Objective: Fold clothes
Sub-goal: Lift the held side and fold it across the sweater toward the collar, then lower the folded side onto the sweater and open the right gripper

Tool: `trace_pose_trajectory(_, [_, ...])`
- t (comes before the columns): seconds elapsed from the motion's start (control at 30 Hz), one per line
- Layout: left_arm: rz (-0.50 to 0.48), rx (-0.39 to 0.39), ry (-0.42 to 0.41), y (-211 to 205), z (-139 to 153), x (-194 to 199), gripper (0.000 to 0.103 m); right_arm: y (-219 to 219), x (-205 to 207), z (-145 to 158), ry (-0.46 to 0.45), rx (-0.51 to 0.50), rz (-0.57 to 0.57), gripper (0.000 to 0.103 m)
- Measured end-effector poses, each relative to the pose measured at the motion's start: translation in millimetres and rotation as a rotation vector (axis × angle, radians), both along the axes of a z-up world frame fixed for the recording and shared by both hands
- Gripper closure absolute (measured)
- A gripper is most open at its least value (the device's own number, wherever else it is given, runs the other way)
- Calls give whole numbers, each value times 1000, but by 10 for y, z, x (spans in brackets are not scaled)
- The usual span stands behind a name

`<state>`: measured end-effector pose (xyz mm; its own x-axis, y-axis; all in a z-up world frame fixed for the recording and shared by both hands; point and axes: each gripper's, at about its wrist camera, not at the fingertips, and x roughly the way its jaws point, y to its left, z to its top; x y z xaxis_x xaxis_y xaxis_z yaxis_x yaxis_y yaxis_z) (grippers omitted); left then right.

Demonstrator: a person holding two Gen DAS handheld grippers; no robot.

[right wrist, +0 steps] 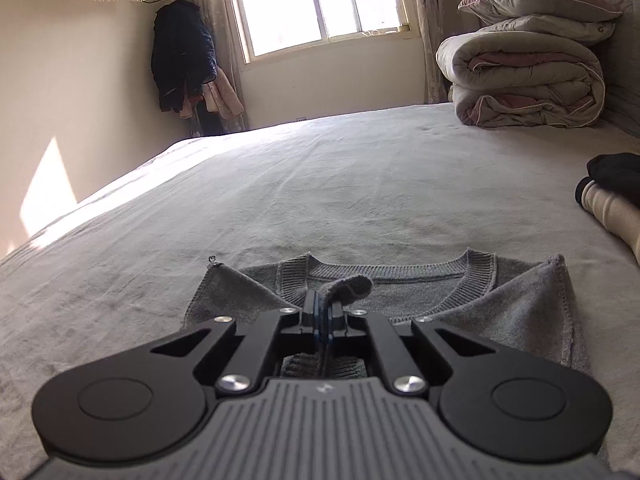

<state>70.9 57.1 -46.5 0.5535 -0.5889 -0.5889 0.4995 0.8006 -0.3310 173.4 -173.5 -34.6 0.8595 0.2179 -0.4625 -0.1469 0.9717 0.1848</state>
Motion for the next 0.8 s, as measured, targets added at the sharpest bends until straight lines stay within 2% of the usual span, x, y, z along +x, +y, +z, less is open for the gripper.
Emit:
trace_pose_trajectory(0.1, [-32, -13, 20, -44, -15, 11, 100, -94, 100, -129, 71, -12, -17, 98])
trace_pose_trajectory(0.17, [-44, -4, 28, -87, -20, 24, 92, -174, 147, -200, 130, 8, -29, 96])
trace_pose_trajectory(0.2, [-49, -6, 28, -89, -13, 19, 86, -216, 140, -201, 144, 30, -36, 86])
trace_pose_trajectory(0.23, [-55, -11, 25, -88, 4, 1, 81, -267, 112, -188, 155, 61, -45, 85])
trace_pose_trajectory(0.27, [-56, -12, 21, -85, 18, -7, 79, -313, 76, -171, 164, 90, -52, 82])
trace_pose_trajectory(0.33, [-61, -10, 15, -73, 48, -31, 74, -381, -28, -116, 177, 137, -37, 67])
trace_pose_trajectory(0.5, [-62, 6, 36, -57, 50, -46, 74, -491, -286, -35, 208, 231, 35, 66])
trace_pose_trajectory(0.53, [-64, 8, 38, -55, 51, -54, 74, -490, -335, -36, 211, 233, 55, 66])
trace_pose_trajectory(0.7, [-70, 25, 42, -50, 34, -121, 74, -361, -484, -121, 207, 115, 181, 66])
trace_pose_trajectory(0.8, [-76, 36, 39, -47, 34, -158, 74, -260, -537, -139, 174, 49, 229, 62])
